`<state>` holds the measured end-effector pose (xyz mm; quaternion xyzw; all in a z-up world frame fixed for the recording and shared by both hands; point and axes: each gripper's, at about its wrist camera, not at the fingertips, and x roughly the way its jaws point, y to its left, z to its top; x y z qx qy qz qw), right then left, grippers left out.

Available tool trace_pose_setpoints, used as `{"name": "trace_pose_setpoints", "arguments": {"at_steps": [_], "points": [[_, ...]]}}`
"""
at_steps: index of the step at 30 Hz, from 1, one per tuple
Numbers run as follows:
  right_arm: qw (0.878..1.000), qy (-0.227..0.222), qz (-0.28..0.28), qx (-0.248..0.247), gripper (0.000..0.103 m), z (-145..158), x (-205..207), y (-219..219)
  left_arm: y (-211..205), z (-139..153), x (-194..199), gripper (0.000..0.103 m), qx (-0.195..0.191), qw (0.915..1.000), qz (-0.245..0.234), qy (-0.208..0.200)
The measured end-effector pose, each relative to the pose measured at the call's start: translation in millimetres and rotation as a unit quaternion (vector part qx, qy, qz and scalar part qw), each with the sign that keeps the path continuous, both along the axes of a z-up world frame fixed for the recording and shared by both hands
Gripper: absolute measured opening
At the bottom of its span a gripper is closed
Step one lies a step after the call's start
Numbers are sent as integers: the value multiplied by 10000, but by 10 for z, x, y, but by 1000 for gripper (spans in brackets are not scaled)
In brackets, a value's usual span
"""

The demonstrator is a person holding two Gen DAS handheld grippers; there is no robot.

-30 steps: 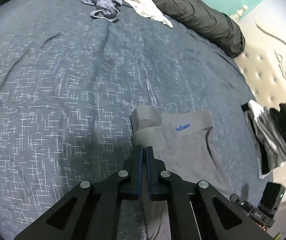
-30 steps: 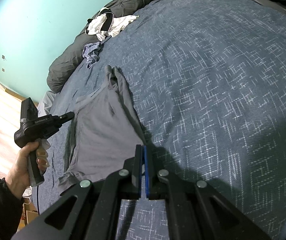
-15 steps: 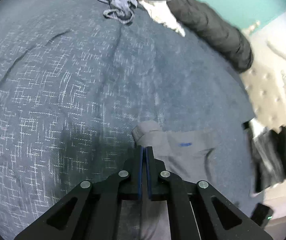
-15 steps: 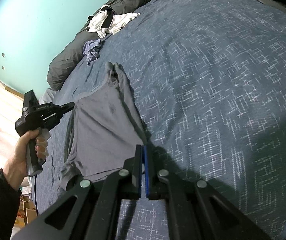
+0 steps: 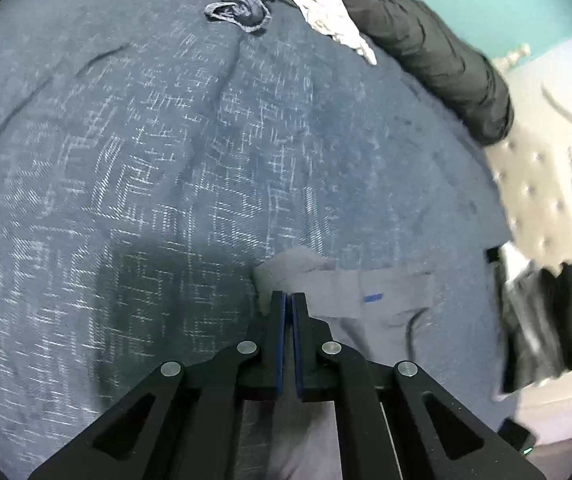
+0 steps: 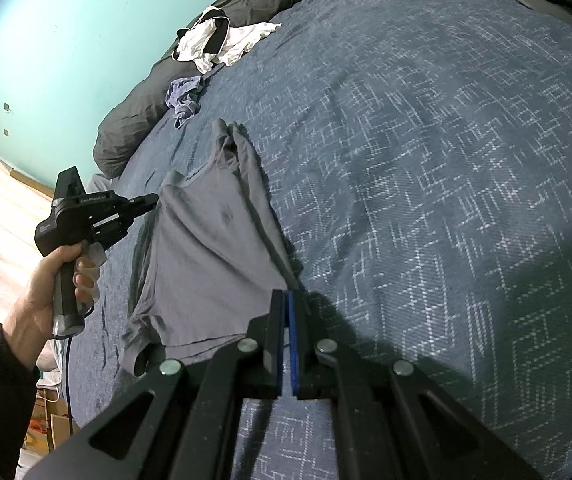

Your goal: Fold clothes

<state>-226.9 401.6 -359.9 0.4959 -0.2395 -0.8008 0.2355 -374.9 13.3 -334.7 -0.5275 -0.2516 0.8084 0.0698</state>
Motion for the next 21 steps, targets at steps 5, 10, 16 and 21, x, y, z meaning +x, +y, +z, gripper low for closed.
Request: {"name": "trace_pose_setpoints", "arguments": {"at_steps": [5,10,16,21], "points": [[10000,4,-16,-4,2,23,6,7,-71,140,86,5,160,9995,164,207],[10000,4,-12,16,2,27,11,-17,27,104,70,16,74,9999,-26,135],[10000,-13,-27,10,2,-2,-9,-11,89,9,-10,9,81,9999,-1,95],[10000,-10,-48,26,2,-17,-13,6,21,46,23,0,-75,9997,138,211]]}}
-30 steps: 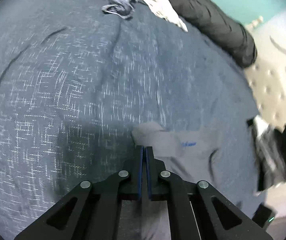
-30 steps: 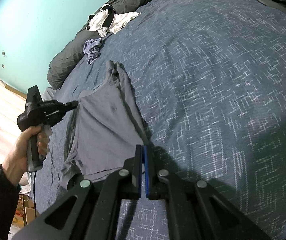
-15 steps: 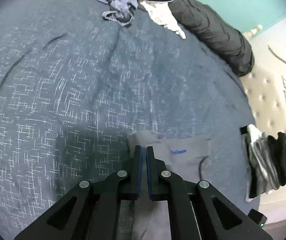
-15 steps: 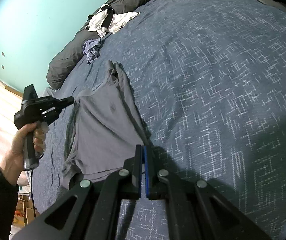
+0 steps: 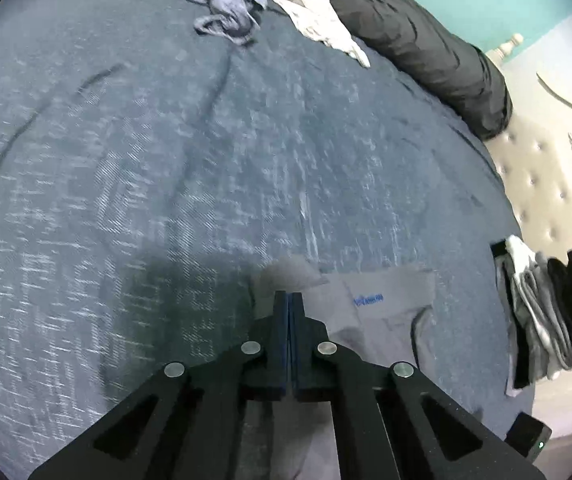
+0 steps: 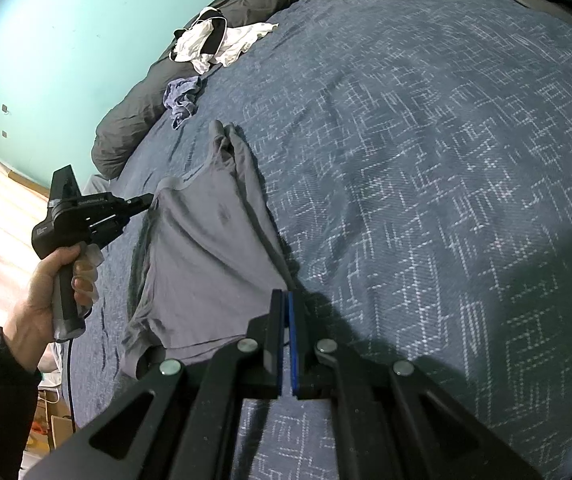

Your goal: Fold clothes

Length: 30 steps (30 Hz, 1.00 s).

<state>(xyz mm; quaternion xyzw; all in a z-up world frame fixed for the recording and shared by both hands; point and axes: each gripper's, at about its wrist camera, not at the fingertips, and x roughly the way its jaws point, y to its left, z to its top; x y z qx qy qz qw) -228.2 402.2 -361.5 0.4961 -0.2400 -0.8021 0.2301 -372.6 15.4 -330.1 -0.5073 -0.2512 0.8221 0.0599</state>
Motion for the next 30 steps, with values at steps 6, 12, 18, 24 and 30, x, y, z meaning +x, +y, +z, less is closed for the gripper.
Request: {"name": "trace_pose_setpoints", "arguments": {"at_steps": [6,12,18,24,30], "points": [[10000,-32,-45,-18,2,-22,-12,1,-23,70,66,0,120,9999,11,80],[10000,-65,-63,-18,2,-33,-11,-1,78,144,173,23,125,9998,-152,106],[9999,-91,-75,30,2,-32,-23,4,88,55,197,25,-28,9997,-237,-38],[9999,-148,-78,36,2,-68,-38,2,113,38,414,26,-73,9992,-370,-135],[9998,-179,-94,-36,2,-92,-59,-8,203,49,1005,42,76,9968,-728,-336]]}}
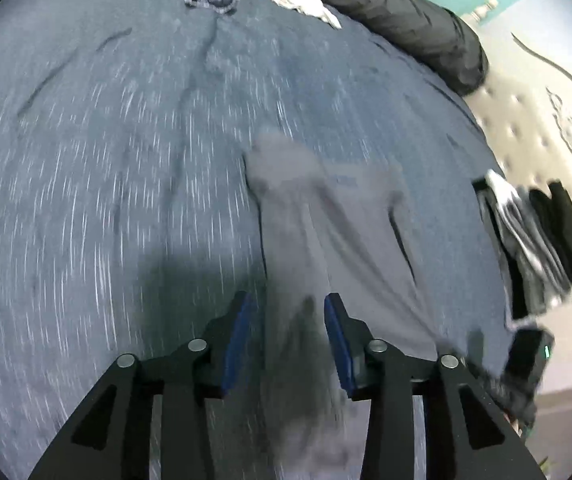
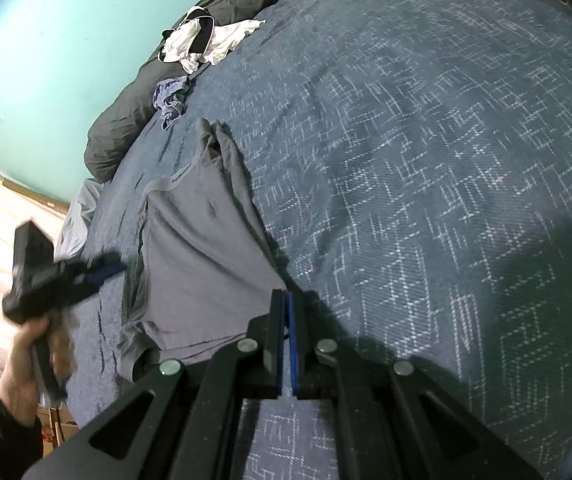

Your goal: Fold clothes

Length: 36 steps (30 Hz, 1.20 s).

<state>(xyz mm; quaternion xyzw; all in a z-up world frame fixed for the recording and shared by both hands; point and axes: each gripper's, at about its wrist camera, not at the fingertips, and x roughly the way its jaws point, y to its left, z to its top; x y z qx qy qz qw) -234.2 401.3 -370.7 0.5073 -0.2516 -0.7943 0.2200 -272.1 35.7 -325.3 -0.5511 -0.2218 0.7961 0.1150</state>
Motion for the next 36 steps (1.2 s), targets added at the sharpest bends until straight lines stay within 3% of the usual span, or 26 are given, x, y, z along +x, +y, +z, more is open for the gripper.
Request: {"name": "trace_pose_setpoints", "arguments": {"at_steps": [5,9,12,14,25,27,29,33,36], "points": [[9999,-52,31,-135,4,-25,-5,13,32,-20,440,42,91,9997,-96,-189],[9997,-27,-104,-197,4,-20,81,70,93,-17,690,42,-121,9995,-170,-223],[9994,62,-247,-239,25,29,186,148,144,-13,860,42,-293,9990,-231,-229],[9989,136,-345,-296,29,71,255,202,204,-20,954,42,-512,9979,-326,-206],[9968,206,-569,-520,29,104,406,370,566,-21,963,42,-1406,9873,-730,62],[9961,208,-634,-582,29,108,407,419,633,-55,951,34,-1505,9851,-829,58],[9958,219,-646,-608,29,118,398,432,678,-100,938,12,-1589,9831,-907,43],[9960,216,-601,-624,29,122,378,392,622,-75,976,4,-1508,9850,-827,162],[9959,227,-597,-648,29,126,369,379,563,22,1087,3,-1510,9848,-810,299]]}}
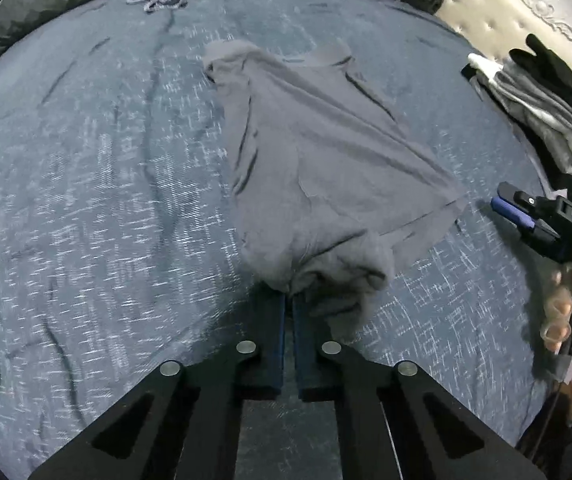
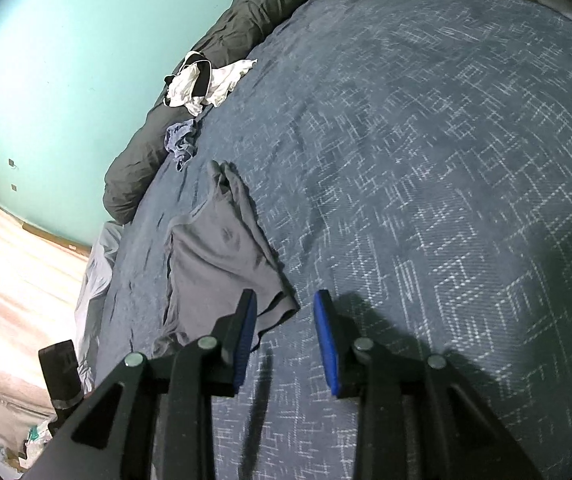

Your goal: Fold clothes

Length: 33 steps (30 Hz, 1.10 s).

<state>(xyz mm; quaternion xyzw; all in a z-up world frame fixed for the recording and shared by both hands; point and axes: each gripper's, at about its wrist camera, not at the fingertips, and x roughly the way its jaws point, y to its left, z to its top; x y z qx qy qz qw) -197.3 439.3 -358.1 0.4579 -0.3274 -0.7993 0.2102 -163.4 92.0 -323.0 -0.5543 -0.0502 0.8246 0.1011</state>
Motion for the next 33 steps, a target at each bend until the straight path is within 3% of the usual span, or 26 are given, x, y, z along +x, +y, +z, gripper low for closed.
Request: {"name": "trace_pose_setpoints", "arguments": {"at_steps": [4,7,15,19,21,27,28,30,33], "points": [[10000,-1,-2,-16,29,-7,-3,-22,-164,58,174,1,138,9999,65,-37],[10000,-13,21,-3,29,-23,4,-56,-377,-71,287,1,440,9981,374,-218],[9999,-29,97,19,29,-43,14,-96,-446,13,348,3,455,9975,534,9],[9999,-43,104,17,29,-50,-4,-114,-298,104,294,26,372,9988,276,153],[9999,-42,143,29,29,-50,-8,-142,-208,98,229,27,215,9995,124,175],[9999,-47,144,20,29,-51,-21,-146,14,-54,-28,27,-218,9997,-28,127],[9999,-46,139,15,29,-50,-26,-142,28,-64,-31,25,-253,9996,-85,134],[9999,-42,137,9,29,-49,-31,-139,57,-85,-36,8,-322,9992,-199,148],[9999,-43,148,-5,29,-51,-34,-147,16,-75,-26,5,-268,9993,-211,169]]}}
